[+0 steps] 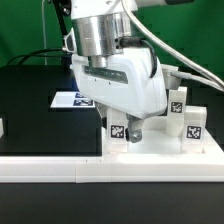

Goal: Assemble square table

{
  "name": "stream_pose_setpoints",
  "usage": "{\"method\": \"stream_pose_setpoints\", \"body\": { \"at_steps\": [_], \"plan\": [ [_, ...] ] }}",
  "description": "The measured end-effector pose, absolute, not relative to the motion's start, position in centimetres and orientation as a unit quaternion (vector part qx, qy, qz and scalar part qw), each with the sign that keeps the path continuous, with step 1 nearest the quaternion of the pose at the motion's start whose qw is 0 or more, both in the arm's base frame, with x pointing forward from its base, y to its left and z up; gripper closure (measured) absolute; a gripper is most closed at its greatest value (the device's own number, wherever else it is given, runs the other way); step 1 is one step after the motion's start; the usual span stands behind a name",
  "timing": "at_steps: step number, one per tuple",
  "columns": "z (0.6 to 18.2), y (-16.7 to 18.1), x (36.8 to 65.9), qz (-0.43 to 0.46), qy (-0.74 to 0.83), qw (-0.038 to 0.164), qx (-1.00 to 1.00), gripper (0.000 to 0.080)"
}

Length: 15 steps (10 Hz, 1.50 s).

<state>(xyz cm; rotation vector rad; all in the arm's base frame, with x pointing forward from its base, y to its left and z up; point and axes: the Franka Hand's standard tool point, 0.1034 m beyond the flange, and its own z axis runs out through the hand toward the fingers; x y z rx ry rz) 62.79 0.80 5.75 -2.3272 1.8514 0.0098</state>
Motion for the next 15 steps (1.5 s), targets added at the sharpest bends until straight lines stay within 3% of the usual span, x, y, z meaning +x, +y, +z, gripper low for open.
{"method": "stream_pose_setpoints", "body": {
  "at_steps": [6,10,14,15],
  "plan": [
    [5.8,0.8,62.8,0.003,0.620,0.084,-0.780,0.0150],
    [5.7,1.4,62.0,-0.019,0.372,0.073,-0.925,0.0150],
    [5.3,1.2,61.6,-0.023,0.256,0.064,-0.964,0.0150],
    [5.3,1.2,61.6,-0.023,0.255,0.064,-0.965,0.0200]
  ]
}}
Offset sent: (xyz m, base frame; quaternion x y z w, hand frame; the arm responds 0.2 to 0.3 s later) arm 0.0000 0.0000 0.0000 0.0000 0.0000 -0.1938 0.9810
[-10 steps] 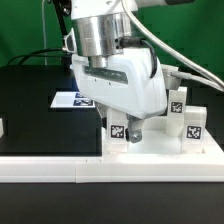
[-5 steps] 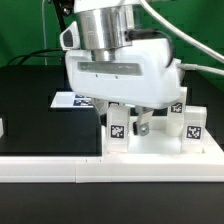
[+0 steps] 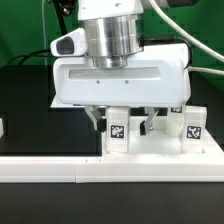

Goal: Assemble square table

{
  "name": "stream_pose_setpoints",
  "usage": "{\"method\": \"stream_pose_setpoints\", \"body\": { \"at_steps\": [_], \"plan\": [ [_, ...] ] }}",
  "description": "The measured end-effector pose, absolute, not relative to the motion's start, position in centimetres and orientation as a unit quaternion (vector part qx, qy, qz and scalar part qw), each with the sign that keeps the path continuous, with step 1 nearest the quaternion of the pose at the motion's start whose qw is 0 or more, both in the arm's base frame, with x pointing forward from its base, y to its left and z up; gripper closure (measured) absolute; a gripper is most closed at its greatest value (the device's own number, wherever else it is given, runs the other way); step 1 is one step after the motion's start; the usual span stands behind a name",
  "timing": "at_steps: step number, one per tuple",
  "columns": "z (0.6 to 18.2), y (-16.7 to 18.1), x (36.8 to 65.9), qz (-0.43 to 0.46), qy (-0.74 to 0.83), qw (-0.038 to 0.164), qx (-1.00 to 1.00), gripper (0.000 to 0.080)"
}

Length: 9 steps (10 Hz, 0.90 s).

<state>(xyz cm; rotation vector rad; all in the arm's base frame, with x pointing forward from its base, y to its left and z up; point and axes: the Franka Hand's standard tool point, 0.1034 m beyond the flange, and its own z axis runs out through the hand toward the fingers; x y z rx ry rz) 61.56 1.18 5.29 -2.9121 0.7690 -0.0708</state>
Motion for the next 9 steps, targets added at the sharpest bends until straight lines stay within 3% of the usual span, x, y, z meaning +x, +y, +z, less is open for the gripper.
{"method": "stream_pose_setpoints", "body": {
  "at_steps": [1,2,3,7,9],
  "plan": [
    [5.28,1.17,61.56,-0.023,0.256,0.064,-0.964,0.0334],
    [5.28,1.19,61.55,-0.022,0.270,0.065,-0.960,0.0334],
    [5.00,0.81,61.14,-0.013,0.326,0.063,-0.943,0.0503],
    [5.04,0.94,61.20,-0.006,0.436,0.065,-0.898,0.0513],
    [4.95,1.45,61.87,0.026,0.579,0.062,-0.813,0.0513]
  ]
}}
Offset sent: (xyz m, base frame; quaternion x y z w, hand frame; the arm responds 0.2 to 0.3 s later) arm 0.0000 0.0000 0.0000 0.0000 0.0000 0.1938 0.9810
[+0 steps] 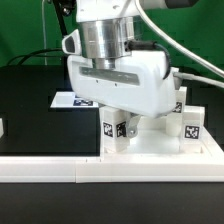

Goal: Assemble square table

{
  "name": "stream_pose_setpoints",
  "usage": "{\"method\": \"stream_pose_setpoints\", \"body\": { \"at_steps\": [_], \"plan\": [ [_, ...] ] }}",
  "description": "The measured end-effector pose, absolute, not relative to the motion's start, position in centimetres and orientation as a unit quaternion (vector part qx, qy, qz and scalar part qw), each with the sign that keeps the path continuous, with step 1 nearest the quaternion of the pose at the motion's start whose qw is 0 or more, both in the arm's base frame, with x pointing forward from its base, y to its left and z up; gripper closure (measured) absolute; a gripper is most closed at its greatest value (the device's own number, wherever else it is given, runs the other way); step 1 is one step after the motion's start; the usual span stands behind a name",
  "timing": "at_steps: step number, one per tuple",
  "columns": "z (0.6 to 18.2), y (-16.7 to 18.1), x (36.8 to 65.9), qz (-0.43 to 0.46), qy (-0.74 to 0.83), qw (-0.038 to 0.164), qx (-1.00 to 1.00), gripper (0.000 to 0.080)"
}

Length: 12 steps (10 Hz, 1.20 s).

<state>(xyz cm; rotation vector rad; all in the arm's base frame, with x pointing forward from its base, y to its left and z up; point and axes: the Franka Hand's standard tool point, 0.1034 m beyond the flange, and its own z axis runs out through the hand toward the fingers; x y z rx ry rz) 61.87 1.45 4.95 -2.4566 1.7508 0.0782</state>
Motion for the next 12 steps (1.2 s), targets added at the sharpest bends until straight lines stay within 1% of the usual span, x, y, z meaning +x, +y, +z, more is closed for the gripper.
{"method": "stream_pose_setpoints", "body": {
  "at_steps": [2,3,5,6,7,8,9,10,11,12],
  "plan": [
    [5.2,1.6,62.5,0.055,0.722,0.049,-0.688,0.0513],
    [5.0,1.4,62.7,0.063,0.786,0.047,-0.614,0.0513],
    [4.9,1.5,62.7,0.065,0.813,0.044,-0.577,0.0513],
    [4.9,1.5,62.7,0.064,0.818,0.043,-0.571,0.0413],
    [5.0,1.4,62.8,0.059,0.796,0.048,-0.600,0.0273],
    [5.3,1.3,62.7,0.024,0.752,0.079,-0.655,0.0187],
    [5.9,1.8,61.7,0.012,0.692,0.084,-0.716,0.0187],
    [6.9,2.0,61.8,-0.013,0.614,0.095,-0.783,0.0157],
    [7.0,2.4,61.2,-0.017,0.603,0.094,-0.792,0.0157],
    [6.8,2.3,61.2,-0.020,0.575,0.092,-0.812,0.0151]
  ]
}}
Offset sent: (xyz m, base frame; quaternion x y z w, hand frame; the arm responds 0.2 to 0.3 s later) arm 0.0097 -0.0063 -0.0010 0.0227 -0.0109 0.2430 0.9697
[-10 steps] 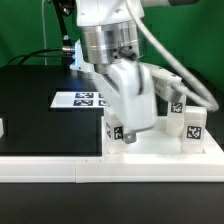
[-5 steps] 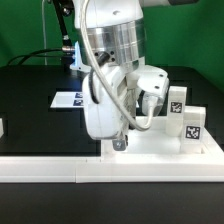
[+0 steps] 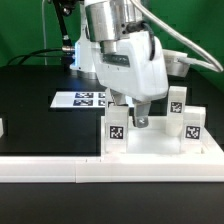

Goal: Assemble square table

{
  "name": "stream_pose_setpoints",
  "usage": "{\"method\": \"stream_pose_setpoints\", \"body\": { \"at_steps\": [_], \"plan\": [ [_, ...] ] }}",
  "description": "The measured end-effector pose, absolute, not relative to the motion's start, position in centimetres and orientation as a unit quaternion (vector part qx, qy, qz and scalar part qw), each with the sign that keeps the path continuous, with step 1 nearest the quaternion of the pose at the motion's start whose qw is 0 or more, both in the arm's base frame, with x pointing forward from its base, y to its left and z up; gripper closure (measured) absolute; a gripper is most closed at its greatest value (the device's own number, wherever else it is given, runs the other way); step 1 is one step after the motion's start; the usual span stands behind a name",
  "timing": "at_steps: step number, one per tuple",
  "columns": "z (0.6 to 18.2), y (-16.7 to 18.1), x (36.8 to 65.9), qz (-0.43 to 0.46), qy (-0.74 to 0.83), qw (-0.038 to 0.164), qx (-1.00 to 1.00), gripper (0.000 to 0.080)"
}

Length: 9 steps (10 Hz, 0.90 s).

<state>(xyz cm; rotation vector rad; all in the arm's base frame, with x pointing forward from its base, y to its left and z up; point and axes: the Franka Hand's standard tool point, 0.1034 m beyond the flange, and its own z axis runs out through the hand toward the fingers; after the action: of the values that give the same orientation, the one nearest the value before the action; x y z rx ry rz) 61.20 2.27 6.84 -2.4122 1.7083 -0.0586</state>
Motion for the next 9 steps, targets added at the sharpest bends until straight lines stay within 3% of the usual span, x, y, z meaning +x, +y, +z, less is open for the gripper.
{"method": "stream_pose_setpoints", "body": {
  "at_steps": [2,6,8,9],
  "plan": [
    [6.8,2.0,61.3,-0.037,0.473,0.085,-0.876,0.0150],
    [5.5,-0.1,61.3,-0.063,0.157,0.052,-0.984,0.0150],
    [5.5,0.0,61.3,-0.064,0.153,0.053,-0.985,0.0150],
    [5.5,0.0,61.3,-0.064,0.153,0.052,-0.985,0.0277]
  ]
}}
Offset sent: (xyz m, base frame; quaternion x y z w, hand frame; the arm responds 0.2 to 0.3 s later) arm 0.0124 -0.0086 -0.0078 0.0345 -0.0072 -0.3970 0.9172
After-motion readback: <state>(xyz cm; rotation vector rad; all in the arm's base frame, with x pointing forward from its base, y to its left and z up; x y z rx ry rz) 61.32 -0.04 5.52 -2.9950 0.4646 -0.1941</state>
